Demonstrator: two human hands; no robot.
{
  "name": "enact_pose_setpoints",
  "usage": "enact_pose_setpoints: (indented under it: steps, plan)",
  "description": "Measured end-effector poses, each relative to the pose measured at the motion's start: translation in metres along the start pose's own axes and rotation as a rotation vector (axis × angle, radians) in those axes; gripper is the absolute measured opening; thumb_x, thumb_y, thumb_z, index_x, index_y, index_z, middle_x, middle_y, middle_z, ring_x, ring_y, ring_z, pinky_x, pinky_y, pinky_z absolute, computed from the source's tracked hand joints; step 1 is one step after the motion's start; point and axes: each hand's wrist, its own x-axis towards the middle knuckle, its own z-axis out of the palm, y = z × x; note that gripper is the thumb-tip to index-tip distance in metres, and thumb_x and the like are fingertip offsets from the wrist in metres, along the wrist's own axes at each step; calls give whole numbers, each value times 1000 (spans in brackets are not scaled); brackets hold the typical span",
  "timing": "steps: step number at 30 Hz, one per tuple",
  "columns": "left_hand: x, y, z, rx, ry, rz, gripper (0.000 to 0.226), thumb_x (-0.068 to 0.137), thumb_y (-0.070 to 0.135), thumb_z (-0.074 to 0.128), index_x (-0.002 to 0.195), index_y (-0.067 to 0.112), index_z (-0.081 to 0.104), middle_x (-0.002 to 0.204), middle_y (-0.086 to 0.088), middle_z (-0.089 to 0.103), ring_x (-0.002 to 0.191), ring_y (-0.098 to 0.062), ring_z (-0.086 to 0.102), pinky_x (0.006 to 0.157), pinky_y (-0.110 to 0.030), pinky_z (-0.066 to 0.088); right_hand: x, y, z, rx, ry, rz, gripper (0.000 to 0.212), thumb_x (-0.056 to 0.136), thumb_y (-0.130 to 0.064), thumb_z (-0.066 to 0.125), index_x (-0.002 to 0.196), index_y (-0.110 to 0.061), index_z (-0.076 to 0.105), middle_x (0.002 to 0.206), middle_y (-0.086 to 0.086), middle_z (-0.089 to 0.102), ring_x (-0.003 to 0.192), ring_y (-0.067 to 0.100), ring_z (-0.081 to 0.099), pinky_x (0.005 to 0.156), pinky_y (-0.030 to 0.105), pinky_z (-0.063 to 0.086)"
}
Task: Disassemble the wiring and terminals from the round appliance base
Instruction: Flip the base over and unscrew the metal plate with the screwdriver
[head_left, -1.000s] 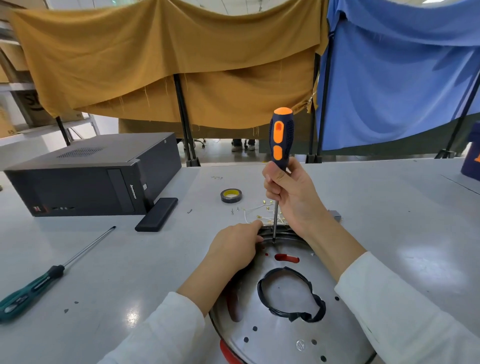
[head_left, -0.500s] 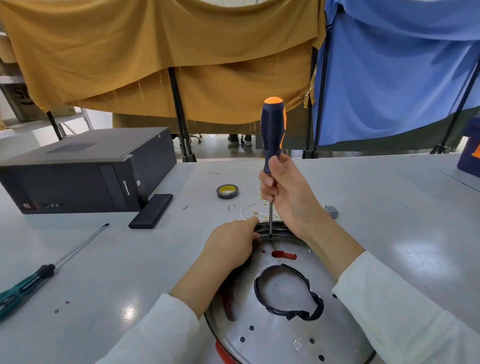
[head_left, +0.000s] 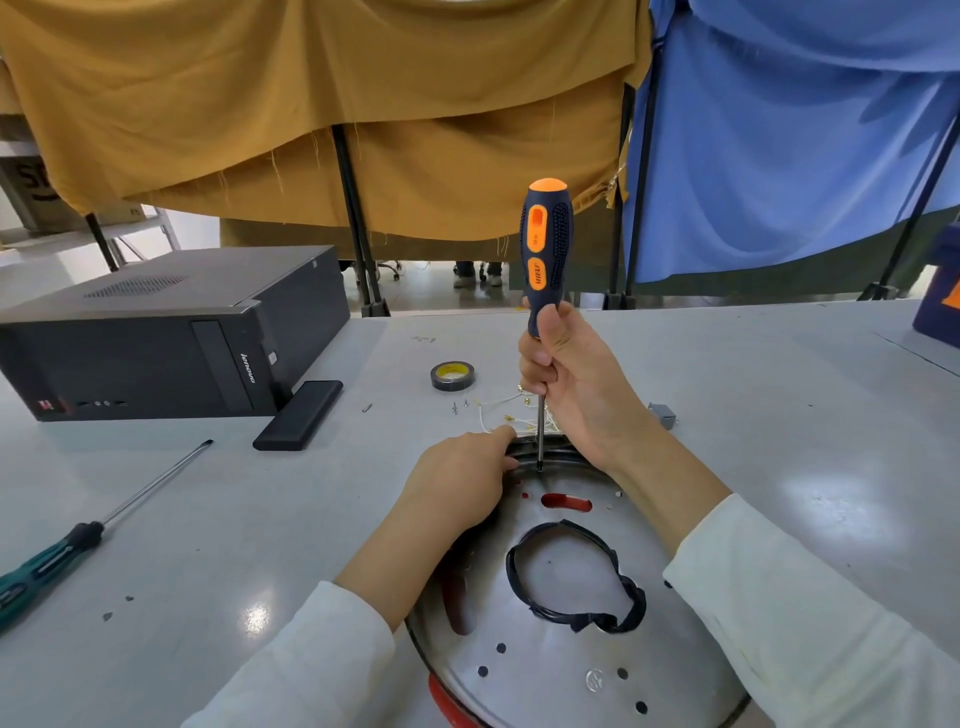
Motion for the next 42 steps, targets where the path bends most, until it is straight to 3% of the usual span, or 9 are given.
enact_pose_setpoints:
  steps: [4,11,14,18,25,31,34,40,42]
  plan:
    - [0,0,0,6,-4,-1,20,100,32,38,113,18,46,104,-9,64,93,-31,59,66,-32,40,0,0,-2,23,31,-26,18,88,-33,52,98,-18,46,61,-6,36,55,10,24,54,23,23]
    - [0,0,0,2,-13,-9,21,100,32,37,112,18,46,103,-9,64,91,-30,59,69,-36,44,1,0,-1,20,2,9,38,91,-41,40,107,-10,55,65,-3,36,57,9,27,56,23,27]
    - [-1,-1,0,6,-10,-11,22,100,33,37,114,18,47,104,-9,64,92,-31,59,70,-36,44,1,0,-2,35,21,2,27,92,-35,47,112,-17,45,64,-6,34,57,8,26,56,23,26]
    - [0,0,1,5,-8,-10,21,100,33,37,112,18,47,103,-9,64,91,-32,59,69,-36,44,1,1,-4,51,36,-18,17,88,-30,51,101,-20,46,63,-3,36,58,11,25,57,25,25]
    - [0,0,1,12,-7,-10,22,100,33,37,113,18,47,104,-9,64,93,-32,59,67,-34,41,4,0,-5,81,39,12,37,100,-34,29,109,-9,55,66,-1,37,59,11,28,59,25,27]
    - [0,0,0,8,-7,-14,20,100,33,37,110,18,46,104,-9,64,91,-31,58,65,-34,38,2,0,-6,10,86,-22,31,86,-39,52,109,-21,42,61,-7,30,57,10,23,55,24,23]
    - [0,0,0,6,-3,-14,20,100,32,38,111,18,46,105,-9,64,92,-32,58,65,-33,38,2,1,-6,28,58,-30,20,91,-36,46,102,-20,44,61,-6,33,56,10,25,56,24,24]
    - [0,0,0,3,-9,-17,21,100,32,37,113,19,47,106,-9,64,94,-32,59,68,-35,41,3,-1,-9,73,30,17,40,101,-39,27,107,-10,53,62,-4,35,56,10,25,56,24,26]
    - [0,0,0,5,-2,-14,21,100,32,37,113,19,47,105,-9,64,93,-32,59,67,-34,40,2,-2,-8,73,29,24,36,98,-43,32,110,-12,47,63,-5,32,56,9,24,56,24,24]
